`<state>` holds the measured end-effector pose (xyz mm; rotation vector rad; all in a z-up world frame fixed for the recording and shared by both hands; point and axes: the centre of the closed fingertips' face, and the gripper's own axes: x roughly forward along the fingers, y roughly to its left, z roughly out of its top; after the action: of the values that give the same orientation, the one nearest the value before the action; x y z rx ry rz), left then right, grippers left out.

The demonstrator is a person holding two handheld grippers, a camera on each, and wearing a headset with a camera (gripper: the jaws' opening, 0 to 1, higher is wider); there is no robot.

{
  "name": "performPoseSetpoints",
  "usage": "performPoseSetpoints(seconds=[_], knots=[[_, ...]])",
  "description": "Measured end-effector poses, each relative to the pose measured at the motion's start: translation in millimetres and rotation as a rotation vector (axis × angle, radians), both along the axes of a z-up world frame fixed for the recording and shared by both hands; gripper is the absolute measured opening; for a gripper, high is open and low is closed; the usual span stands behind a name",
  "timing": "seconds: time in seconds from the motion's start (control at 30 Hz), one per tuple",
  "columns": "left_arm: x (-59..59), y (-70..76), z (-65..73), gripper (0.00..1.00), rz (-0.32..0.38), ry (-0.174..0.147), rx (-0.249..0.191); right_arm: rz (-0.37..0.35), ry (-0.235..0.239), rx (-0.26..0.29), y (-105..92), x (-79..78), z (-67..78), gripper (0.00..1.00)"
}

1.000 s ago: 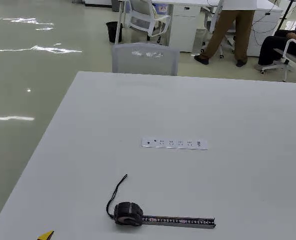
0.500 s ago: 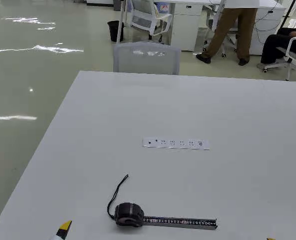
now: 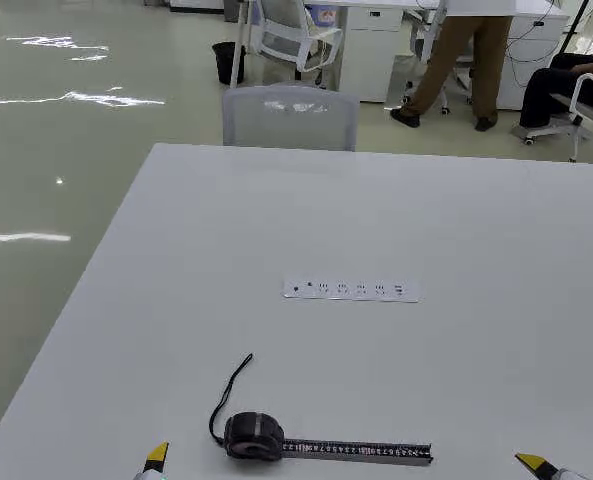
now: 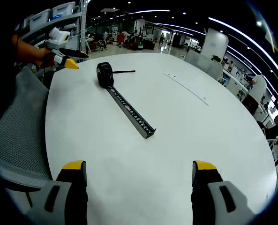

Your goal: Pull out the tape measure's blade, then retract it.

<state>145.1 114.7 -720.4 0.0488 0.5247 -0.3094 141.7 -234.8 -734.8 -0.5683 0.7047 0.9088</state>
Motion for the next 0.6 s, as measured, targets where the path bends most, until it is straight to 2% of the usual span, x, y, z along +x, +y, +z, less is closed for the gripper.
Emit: performPoseSetpoints(seconds=[0.1,0.17,0.2,0.37,0.4,0.5,0.6], knots=[[6.4,-0.4,2.1,0.99,0.026,-0.026,0.023,0.036,-0.001,-0.010,5.3,8.0,0.5,0.93],[11.3,1.7,2.8,0.99,0.051,-0.039,0.053,0.062,0.002,-0.029,8.0,13.7,0.3,0.93],[12.8,2.8,1.4,0.99,0.056,-0.039,0.052,0.072,0.004,-0.033,9.7,15.8,0.3,0.93],[19.8,2.8,-7.0,0.99,0.094,-0.018,0.024,0.140,0.019,-0.068,17.3,26.0,-0.2,0.90],[19.0,-2.1,-7.3,0.99,0.099,-0.013,0.019,0.150,0.027,-0.070,19.4,28.1,-0.6,0.89],[22.1,-4.7,-9.9,0.99,0.109,-0.011,0.022,0.184,0.033,-0.091,22.6,33.7,-3.1,0.87],[26.3,-5.8,-12.8,0.99,0.134,0.002,0.008,0.213,0.052,-0.099,26.0,38.6,-7.2,0.84]])
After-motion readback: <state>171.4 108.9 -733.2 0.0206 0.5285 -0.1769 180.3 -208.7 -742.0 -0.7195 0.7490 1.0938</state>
